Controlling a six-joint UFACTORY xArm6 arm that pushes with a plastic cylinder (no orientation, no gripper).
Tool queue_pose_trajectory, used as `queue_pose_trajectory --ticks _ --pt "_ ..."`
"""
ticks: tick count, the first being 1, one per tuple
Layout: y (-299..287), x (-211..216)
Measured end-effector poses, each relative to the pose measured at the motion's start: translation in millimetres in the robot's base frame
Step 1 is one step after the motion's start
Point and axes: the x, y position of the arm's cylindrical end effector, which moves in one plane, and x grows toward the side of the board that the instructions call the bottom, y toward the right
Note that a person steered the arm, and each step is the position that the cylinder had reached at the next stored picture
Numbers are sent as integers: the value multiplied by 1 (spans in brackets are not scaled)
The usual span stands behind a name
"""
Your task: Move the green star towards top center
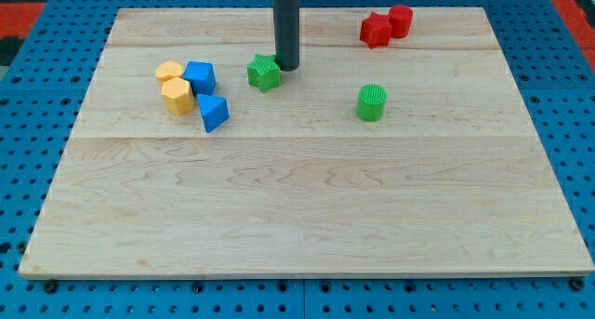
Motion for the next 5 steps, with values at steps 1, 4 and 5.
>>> queue_pose_trajectory --ticks 1,4,5 --pt "13 -3" --pt "-60 23" --pt "-102 42"
